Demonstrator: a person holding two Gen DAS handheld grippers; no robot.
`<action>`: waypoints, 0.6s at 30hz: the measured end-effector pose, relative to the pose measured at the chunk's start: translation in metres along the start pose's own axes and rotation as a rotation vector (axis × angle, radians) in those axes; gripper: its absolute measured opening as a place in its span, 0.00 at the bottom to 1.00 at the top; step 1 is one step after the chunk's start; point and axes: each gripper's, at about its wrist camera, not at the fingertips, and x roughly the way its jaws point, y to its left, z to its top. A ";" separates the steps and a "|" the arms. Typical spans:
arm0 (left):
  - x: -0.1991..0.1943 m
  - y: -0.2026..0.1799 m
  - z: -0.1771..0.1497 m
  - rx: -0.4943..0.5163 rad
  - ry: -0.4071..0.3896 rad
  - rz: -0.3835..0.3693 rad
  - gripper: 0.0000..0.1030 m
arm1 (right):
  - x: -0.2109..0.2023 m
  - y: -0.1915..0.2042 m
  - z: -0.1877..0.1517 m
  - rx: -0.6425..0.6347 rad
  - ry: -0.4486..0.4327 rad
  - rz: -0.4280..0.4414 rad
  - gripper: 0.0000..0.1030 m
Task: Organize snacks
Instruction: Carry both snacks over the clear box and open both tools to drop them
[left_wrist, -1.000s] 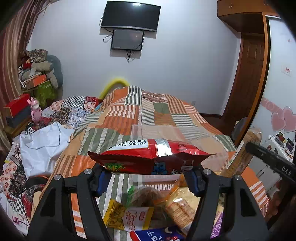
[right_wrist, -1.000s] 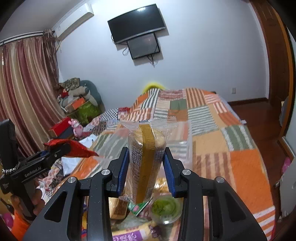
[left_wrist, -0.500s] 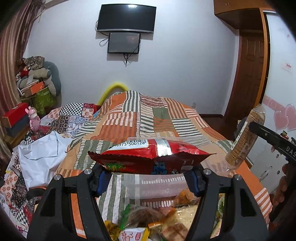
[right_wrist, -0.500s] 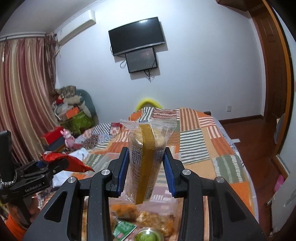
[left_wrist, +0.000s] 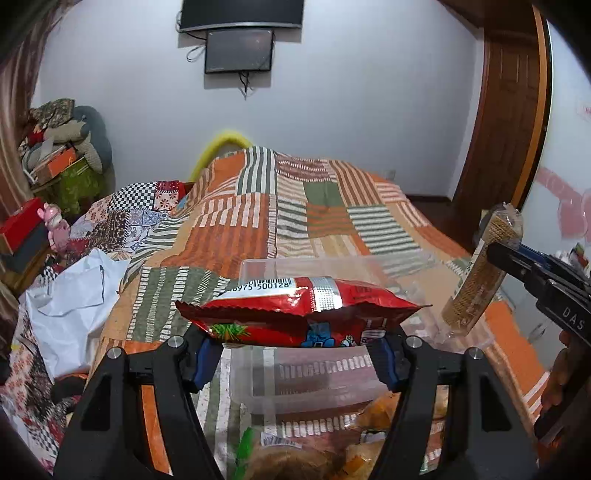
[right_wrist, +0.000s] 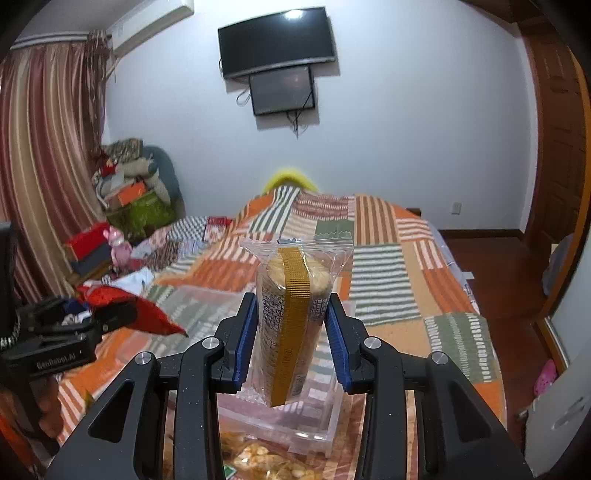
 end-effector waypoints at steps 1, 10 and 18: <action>0.003 -0.002 0.000 0.010 0.006 0.005 0.65 | 0.003 -0.002 0.000 -0.002 0.013 0.001 0.32; 0.028 -0.006 -0.001 0.030 0.080 -0.039 0.65 | 0.033 -0.004 -0.007 -0.017 0.138 0.022 0.32; 0.044 -0.014 -0.008 0.074 0.132 -0.021 0.67 | 0.050 0.010 -0.008 -0.062 0.186 0.036 0.33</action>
